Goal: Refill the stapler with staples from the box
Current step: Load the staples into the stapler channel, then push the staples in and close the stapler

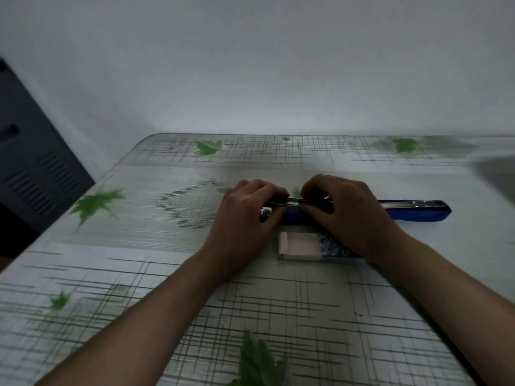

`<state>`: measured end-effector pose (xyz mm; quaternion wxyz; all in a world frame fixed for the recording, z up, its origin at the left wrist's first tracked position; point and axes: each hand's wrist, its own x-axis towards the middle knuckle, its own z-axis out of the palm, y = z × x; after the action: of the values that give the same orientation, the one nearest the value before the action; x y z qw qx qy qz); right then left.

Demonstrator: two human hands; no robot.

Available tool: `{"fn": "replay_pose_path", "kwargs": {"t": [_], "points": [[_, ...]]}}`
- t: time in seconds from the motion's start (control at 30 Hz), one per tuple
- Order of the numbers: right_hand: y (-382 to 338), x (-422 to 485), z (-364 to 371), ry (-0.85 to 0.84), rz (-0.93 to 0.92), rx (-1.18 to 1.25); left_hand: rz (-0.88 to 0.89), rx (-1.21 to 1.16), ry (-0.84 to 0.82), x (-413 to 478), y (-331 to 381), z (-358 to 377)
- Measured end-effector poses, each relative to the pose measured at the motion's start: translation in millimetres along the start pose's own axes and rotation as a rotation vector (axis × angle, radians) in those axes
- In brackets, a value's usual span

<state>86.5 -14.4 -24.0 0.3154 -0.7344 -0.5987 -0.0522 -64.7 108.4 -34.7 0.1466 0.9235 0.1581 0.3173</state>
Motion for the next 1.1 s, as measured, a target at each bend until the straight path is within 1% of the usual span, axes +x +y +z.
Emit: {"fn": "replay_pose_path", "kwargs": {"t": [0.2, 0.43, 0.63, 0.77, 0.87, 0.97, 1.1], "points": [[-1, -3, -14, 0.028, 0.044, 0.019, 0.067, 0.115, 0.024, -2, 5, 2], [4, -15, -30, 0.058, 0.081, 0.0, 0.084, 0.128, -0.024, -2, 12, 1], [15, -27, -40, 0.072, 0.116, -0.068, 0.176, 0.126, -0.088, -5, 17, -2], [26, -41, -47, 0.125, 0.19, -0.153, 0.151, 0.164, -0.125, -3, 22, -4], [36, -50, -55, 0.133, 0.256, -0.236, 0.161, 0.185, -0.144, 0, 28, -2], [45, -59, -62, 0.151, 0.367, -0.25, 0.16, 0.194, -0.156, 5, 37, 4], [55, -67, -65, 0.16, 0.449, -0.254, 0.127, 0.174, -0.177, 12, 49, 15]]}}
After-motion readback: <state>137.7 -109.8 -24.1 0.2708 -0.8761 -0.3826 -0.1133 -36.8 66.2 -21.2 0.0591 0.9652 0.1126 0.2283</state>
